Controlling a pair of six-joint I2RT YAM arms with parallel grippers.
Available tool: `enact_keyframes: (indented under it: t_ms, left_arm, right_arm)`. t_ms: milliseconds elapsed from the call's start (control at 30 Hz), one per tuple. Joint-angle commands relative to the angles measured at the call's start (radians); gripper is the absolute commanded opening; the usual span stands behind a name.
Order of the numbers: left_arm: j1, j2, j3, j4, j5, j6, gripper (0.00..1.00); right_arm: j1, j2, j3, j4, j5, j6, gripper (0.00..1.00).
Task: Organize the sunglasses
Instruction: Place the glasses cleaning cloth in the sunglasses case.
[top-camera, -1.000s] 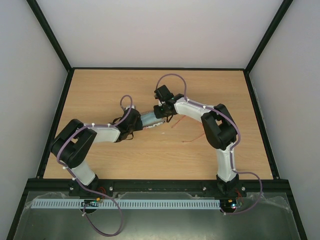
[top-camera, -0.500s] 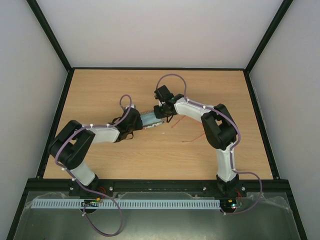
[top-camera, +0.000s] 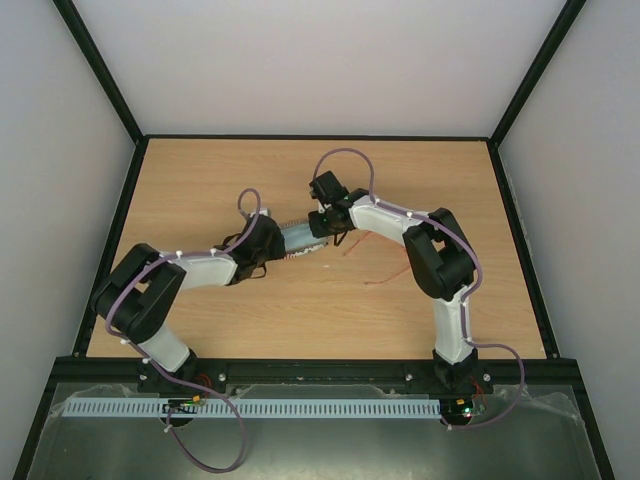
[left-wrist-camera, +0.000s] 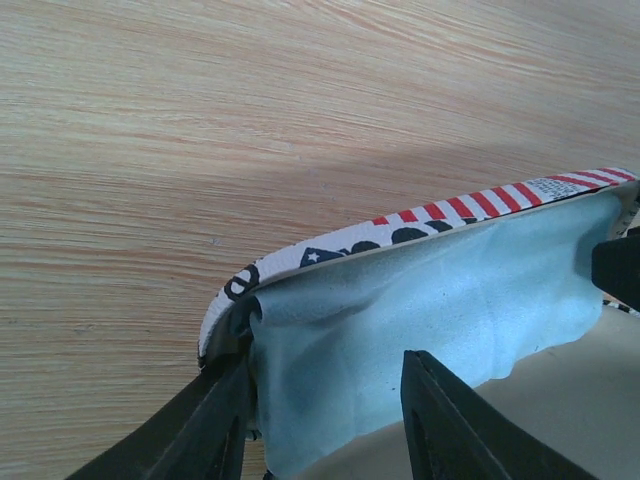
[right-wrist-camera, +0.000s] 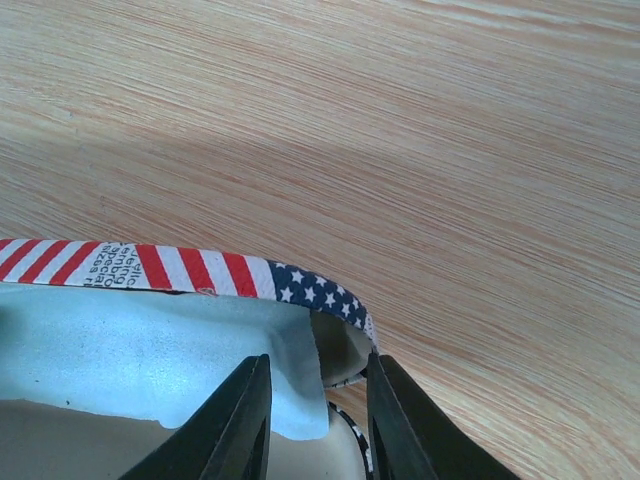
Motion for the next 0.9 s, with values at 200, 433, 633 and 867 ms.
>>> enact_keyframes:
  t_ms: [200, 433, 633, 867]
  left_arm:
    - [0.006, -0.046, -0.016, -0.033, -0.014, -0.002, 0.53]
    - [0.006, -0.061, -0.019, -0.043, -0.019, -0.001, 0.58]
    - [0.006, -0.083, -0.019, -0.054, -0.019, -0.001, 0.63]
    - [0.006, -0.103, -0.028, -0.051, -0.001, 0.004, 0.65]
  right_arm:
    - [-0.005, -0.045, 0.007, -0.047, 0.014, 0.000, 0.30]
    - [-0.005, -0.047, 0.017, -0.055, 0.014, -0.002, 0.34]
    - [-0.005, -0.057, 0.027, -0.061, 0.013, -0.002, 0.35]
    - [-0.005, -0.064, 0.034, -0.066, 0.012, 0.001, 0.35]
